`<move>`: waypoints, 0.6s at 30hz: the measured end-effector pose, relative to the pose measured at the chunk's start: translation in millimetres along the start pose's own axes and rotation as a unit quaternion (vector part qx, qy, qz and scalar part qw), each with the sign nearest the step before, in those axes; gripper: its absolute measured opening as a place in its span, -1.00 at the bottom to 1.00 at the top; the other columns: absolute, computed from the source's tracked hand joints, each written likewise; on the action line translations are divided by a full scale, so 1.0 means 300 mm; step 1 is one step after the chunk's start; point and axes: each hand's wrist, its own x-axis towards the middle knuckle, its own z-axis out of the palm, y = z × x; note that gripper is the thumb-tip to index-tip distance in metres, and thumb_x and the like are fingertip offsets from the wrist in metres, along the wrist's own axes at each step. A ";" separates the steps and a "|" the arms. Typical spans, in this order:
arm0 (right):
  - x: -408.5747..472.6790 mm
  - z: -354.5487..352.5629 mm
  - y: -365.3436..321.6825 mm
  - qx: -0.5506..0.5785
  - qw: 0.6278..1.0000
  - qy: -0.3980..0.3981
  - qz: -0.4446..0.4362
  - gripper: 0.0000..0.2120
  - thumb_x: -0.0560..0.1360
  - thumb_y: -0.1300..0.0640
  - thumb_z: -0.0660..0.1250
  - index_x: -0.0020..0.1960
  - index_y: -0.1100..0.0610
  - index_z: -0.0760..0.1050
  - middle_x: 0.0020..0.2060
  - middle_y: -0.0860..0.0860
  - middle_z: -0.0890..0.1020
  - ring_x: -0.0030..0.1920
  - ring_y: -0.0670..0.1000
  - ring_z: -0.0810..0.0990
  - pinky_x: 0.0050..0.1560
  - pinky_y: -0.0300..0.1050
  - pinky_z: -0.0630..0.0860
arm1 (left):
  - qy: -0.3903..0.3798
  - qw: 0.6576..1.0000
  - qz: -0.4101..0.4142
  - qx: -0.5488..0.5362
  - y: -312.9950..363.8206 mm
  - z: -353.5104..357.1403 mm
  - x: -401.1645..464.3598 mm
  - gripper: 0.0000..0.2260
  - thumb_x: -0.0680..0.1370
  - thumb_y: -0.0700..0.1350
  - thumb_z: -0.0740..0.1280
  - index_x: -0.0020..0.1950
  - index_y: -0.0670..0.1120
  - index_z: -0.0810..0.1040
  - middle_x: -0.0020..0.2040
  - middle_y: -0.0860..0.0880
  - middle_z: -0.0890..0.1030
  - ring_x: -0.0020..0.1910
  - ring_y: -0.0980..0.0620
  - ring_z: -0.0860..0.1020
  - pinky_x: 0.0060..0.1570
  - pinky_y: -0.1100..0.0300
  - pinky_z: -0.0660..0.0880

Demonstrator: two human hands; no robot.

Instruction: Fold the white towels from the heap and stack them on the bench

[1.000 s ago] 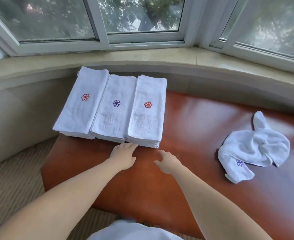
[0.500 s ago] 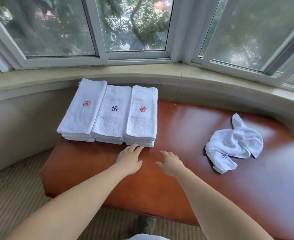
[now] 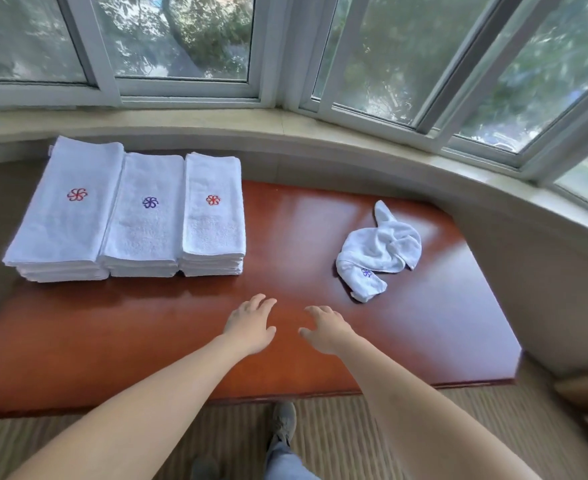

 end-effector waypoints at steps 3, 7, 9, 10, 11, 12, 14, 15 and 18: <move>-0.022 -0.034 0.086 0.013 1.000 0.002 0.018 -0.37 0.60 -0.18 0.25 0.61 -0.05 0.21 0.57 0.01 0.27 0.55 0.16 0.24 0.49 0.11 0.30 | -0.007 1.000 0.018 0.005 0.086 0.004 0.036 -0.40 0.62 0.10 0.24 0.64 0.06 0.16 0.65 -0.02 0.10 0.58 -0.12 0.21 0.52 -0.02 0.23; -0.003 -0.101 0.213 0.026 0.999 0.004 0.027 -0.39 0.60 -0.17 0.26 0.60 -0.04 0.25 0.57 0.01 0.27 0.54 0.15 0.27 0.48 0.10 0.32 | -0.007 0.999 0.037 0.016 0.216 0.001 0.125 -0.41 0.63 0.10 0.24 0.63 0.05 0.17 0.65 -0.02 0.11 0.58 -0.12 0.22 0.52 -0.03 0.24; 0.028 -0.132 0.289 0.033 0.999 0.003 0.030 -0.40 0.60 -0.17 0.26 0.59 -0.05 0.27 0.56 0.02 0.29 0.53 0.14 0.30 0.45 0.09 0.35 | -0.008 0.999 0.041 0.024 0.290 0.008 0.182 -0.41 0.63 0.10 0.24 0.63 0.05 0.18 0.65 -0.02 0.12 0.57 -0.12 0.23 0.51 -0.03 0.26; 0.047 -0.144 0.326 0.035 0.999 0.001 0.030 -0.41 0.60 -0.17 0.26 0.58 -0.05 0.28 0.56 0.03 0.29 0.52 0.14 0.32 0.44 0.08 0.37 | -0.010 0.999 0.042 0.027 0.324 0.013 0.212 -0.42 0.63 0.10 0.24 0.63 0.05 0.18 0.65 -0.02 0.12 0.57 -0.12 0.24 0.50 -0.03 0.26; 0.072 -0.155 0.367 0.038 0.999 -0.002 0.028 -0.42 0.60 -0.17 0.26 0.58 -0.05 0.28 0.56 0.02 0.29 0.51 0.14 0.34 0.43 0.07 0.38 | -0.012 0.999 0.042 0.029 0.360 0.021 0.246 -0.42 0.63 0.10 0.24 0.63 0.05 0.18 0.65 -0.01 0.12 0.57 -0.12 0.24 0.50 -0.03 0.27; 0.099 -0.164 0.414 0.041 0.999 -0.005 0.025 -0.42 0.60 -0.16 0.27 0.57 -0.05 0.29 0.57 0.01 0.28 0.50 0.14 0.35 0.42 0.07 0.39 | -0.015 0.998 0.041 0.034 0.397 0.032 0.284 -0.42 0.63 0.09 0.24 0.63 0.05 0.18 0.65 -0.01 0.12 0.57 -0.11 0.24 0.50 -0.03 0.27; 0.162 -0.180 0.510 0.047 0.999 -0.015 0.018 -0.43 0.60 -0.15 0.28 0.56 -0.04 0.31 0.57 0.00 0.27 0.50 0.15 0.36 0.43 0.06 0.38 | -0.023 0.998 0.033 0.044 0.467 0.055 0.361 -0.42 0.64 0.09 0.23 0.64 0.04 0.17 0.65 -0.01 0.12 0.57 -0.11 0.24 0.51 -0.03 0.26; 0.194 -0.192 0.562 0.050 0.998 -0.022 0.015 -0.43 0.60 -0.14 0.29 0.56 -0.04 0.31 0.57 0.00 0.27 0.50 0.15 0.35 0.44 0.04 0.37 | -0.030 0.998 0.025 0.045 0.503 0.068 0.400 -0.42 0.64 0.09 0.23 0.64 0.04 0.17 0.65 -0.01 0.12 0.57 -0.11 0.24 0.51 -0.04 0.26; 0.300 -0.244 0.738 0.068 0.997 -0.043 -0.003 -0.45 0.59 -0.10 0.29 0.56 -0.04 0.34 0.53 0.05 0.33 0.47 0.15 0.40 0.40 -0.01 0.40 | -0.050 0.997 -0.003 0.059 0.620 0.108 0.519 -0.42 0.65 0.09 0.22 0.64 0.03 0.17 0.65 -0.01 0.12 0.57 -0.10 0.24 0.51 -0.04 0.26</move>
